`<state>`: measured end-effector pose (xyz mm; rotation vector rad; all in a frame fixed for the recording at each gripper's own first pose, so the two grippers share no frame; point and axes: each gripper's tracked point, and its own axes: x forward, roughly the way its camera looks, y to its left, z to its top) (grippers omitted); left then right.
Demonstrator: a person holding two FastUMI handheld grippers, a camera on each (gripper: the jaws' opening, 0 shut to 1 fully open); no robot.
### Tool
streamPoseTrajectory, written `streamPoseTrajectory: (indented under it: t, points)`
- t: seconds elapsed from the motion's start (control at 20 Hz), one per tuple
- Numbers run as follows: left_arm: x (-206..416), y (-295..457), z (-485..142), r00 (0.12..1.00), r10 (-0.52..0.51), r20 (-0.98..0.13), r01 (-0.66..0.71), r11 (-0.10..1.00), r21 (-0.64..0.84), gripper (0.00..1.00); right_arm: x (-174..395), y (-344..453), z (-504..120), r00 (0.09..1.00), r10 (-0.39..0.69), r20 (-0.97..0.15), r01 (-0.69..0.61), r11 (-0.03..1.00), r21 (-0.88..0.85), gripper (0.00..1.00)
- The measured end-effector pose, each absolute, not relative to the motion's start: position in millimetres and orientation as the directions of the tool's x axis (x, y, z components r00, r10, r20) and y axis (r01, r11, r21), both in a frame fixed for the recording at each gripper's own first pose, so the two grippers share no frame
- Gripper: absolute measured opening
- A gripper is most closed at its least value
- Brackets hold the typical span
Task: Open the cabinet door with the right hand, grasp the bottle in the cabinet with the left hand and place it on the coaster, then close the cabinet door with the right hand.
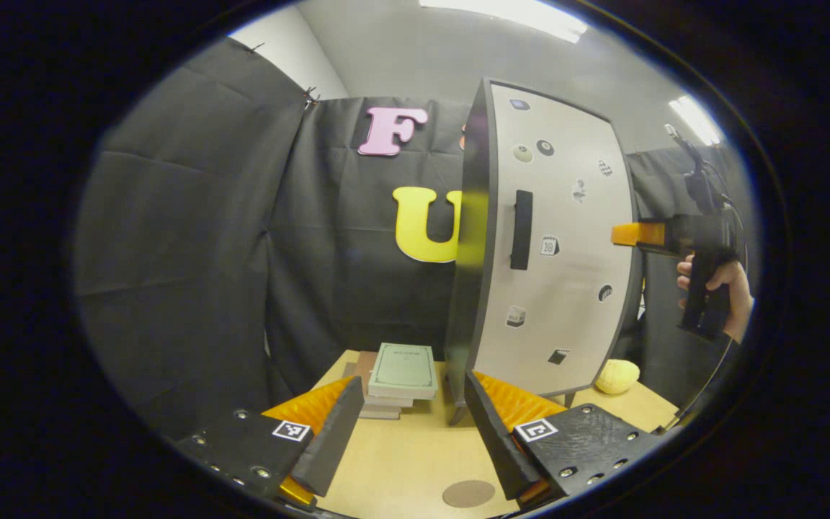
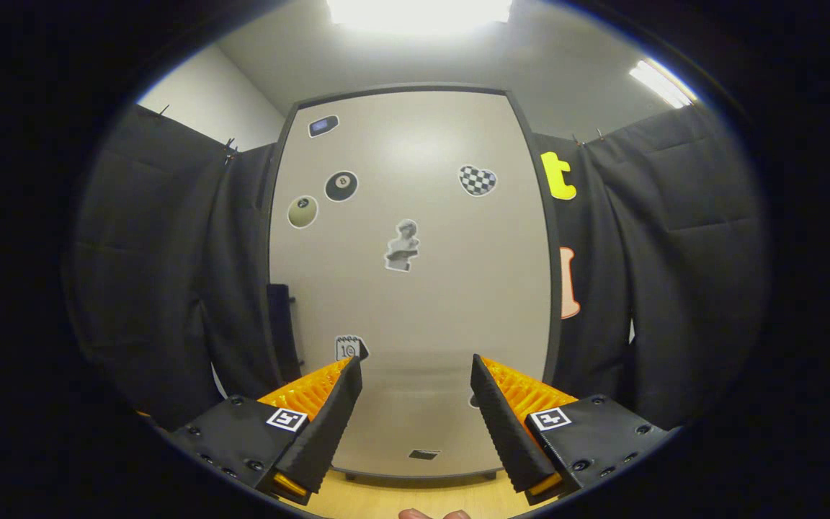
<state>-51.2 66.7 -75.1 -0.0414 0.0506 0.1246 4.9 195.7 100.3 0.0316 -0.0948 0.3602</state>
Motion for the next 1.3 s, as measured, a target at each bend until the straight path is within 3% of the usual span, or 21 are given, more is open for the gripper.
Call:
streamPoseTrajectory:
  t: [0.6,0.65,0.7,0.9,1.1,1.3]
  points:
    - [-89,127,-110,0.96,0.262,-0.104,-0.271,0.958,-0.092,0.87,13,308,145,0.864,0.472,0.175,-0.476,0.879,-0.019,0.96]
    - [-92,133,-112,0.956,0.273,-0.109,-0.284,0.954,-0.099,0.87,16,314,143,0.866,0.472,0.168,-0.475,0.88,-0.022,0.92]
    - [-94,137,-115,0.952,0.284,-0.113,-0.295,0.95,-0.104,0.87,19,320,140,0.867,0.473,0.156,-0.476,0.879,-0.019,0.96]
    - [-103,156,-120,0.937,0.325,-0.128,-0.338,0.936,-0.096,0.87,36,343,121,0.873,0.48,0.089,-0.481,0.877,-0.002,0.92]
    - [-109,166,-127,0.927,0.346,-0.145,-0.361,0.928,-0.093,0.85,48,354,102,0.886,0.463,0.023,-0.463,0.886,-0.011,0.96]
    - [-111,173,-135,0.921,0.356,-0.16,-0.375,0.921,-0.109,0.86,54,360,93,0.896,0.443,-0.011,-0.443,0.896,0.005,0.73]
